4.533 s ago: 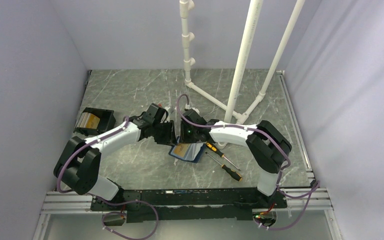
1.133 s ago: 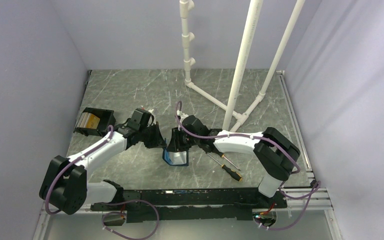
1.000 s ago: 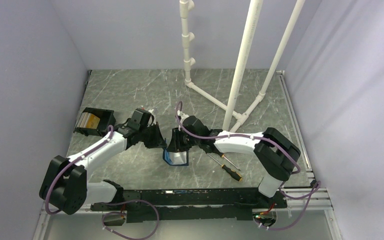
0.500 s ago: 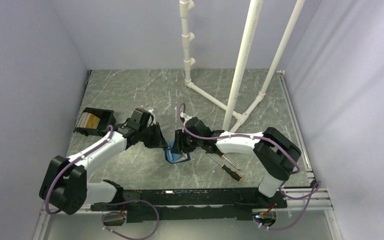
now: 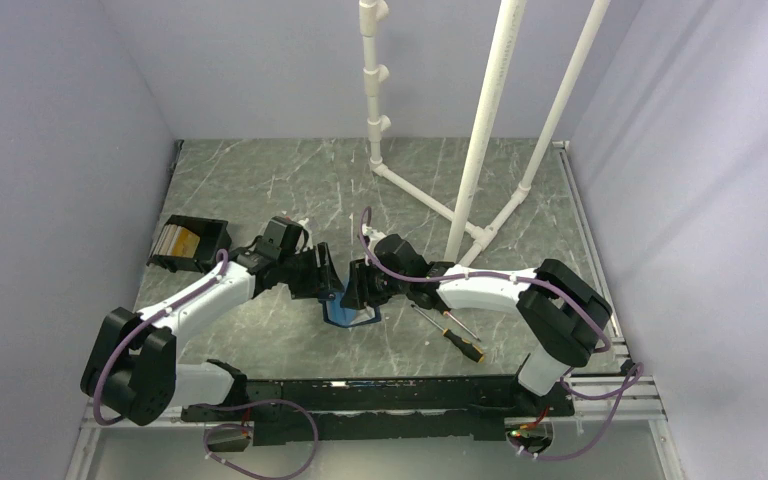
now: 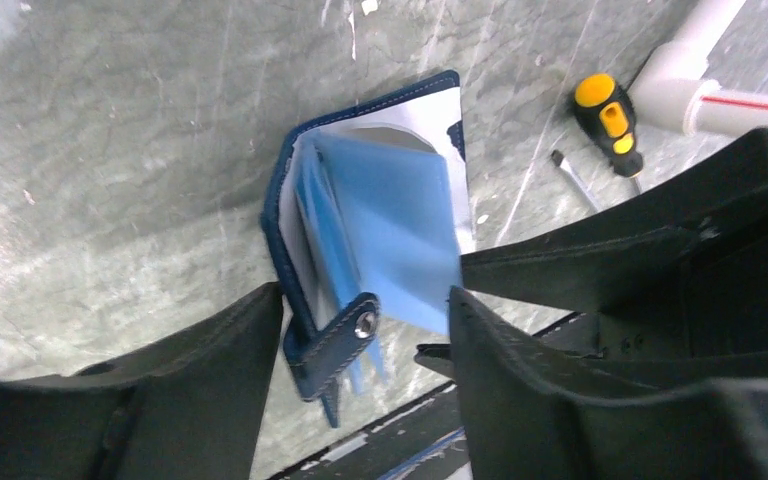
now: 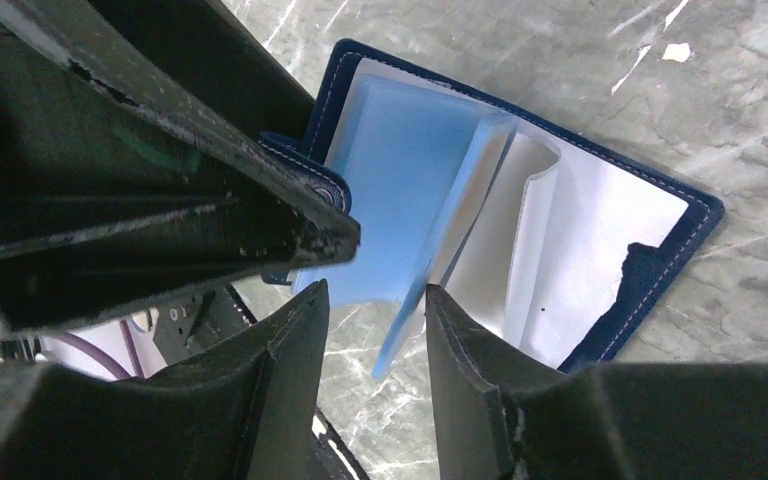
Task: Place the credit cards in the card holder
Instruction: Turn over the card slot in the card holder.
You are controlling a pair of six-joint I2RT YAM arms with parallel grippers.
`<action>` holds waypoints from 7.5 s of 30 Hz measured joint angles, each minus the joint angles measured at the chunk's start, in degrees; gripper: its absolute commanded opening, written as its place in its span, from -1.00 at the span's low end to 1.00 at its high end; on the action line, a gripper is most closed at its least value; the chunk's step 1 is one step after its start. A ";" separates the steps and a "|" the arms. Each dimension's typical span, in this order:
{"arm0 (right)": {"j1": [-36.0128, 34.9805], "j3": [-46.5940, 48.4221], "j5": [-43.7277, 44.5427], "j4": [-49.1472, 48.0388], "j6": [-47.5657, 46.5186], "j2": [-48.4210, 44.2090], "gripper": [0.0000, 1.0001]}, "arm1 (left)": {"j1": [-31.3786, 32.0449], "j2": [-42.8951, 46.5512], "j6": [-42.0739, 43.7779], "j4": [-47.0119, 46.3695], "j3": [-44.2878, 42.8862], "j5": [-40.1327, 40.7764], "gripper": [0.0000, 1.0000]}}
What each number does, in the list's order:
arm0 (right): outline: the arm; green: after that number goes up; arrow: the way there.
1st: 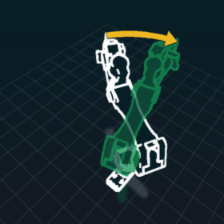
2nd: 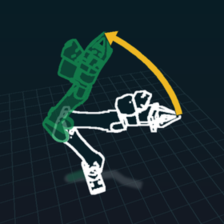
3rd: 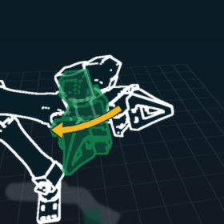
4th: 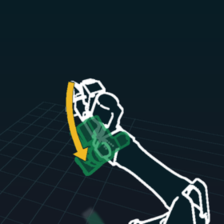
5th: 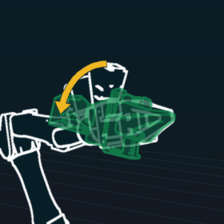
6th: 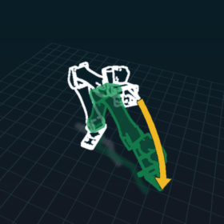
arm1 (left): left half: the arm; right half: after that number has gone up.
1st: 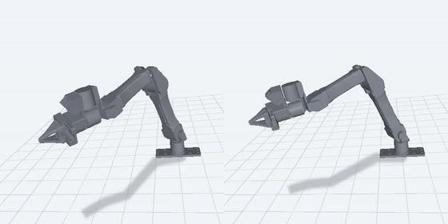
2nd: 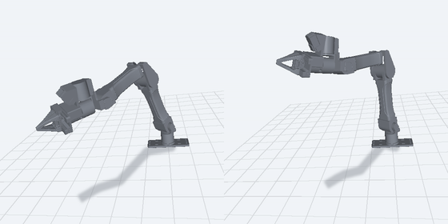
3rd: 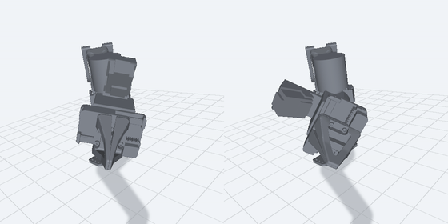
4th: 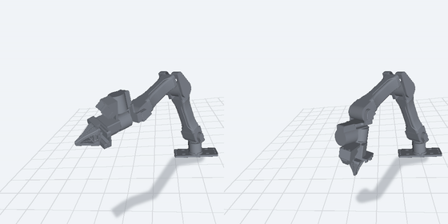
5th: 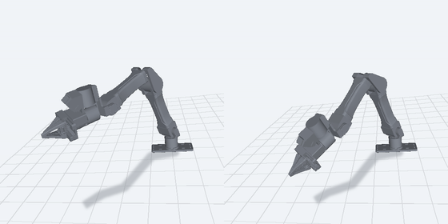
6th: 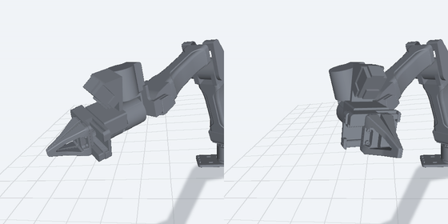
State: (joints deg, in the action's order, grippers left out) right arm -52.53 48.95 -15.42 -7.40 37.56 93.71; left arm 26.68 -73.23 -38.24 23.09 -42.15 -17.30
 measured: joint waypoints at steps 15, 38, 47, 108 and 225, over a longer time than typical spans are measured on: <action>0.00 -0.81 -1.20 -1.22 -0.11 0.00 -0.20 | 1.62 -3.45 -0.37 -1.84 -1.38 -0.76 0.02; 0.00 -1.20 -2.60 -2.60 -0.76 0.00 -0.21 | 2.99 -6.45 -0.39 -2.67 -1.90 -0.22 -0.09; 0.00 -2.97 -1.14 -2.25 -1.46 -1.09 -0.18 | 3.04 -5.20 -0.33 -2.05 -1.90 0.31 0.05; -1.31 -3.63 4.17 1.66 -5.03 -1.88 -0.31 | 3.04 -4.98 0.04 -1.36 -1.62 0.20 0.44; -18.56 -11.26 36.17 -11.21 -5.20 -2.14 -0.16 | 4.42 -5.57 -0.52 -5.03 0.57 0.07 -0.30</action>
State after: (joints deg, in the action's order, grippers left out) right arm -71.09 37.69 20.75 -18.61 32.36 91.57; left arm 31.09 -78.81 -38.76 18.06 -41.58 -17.23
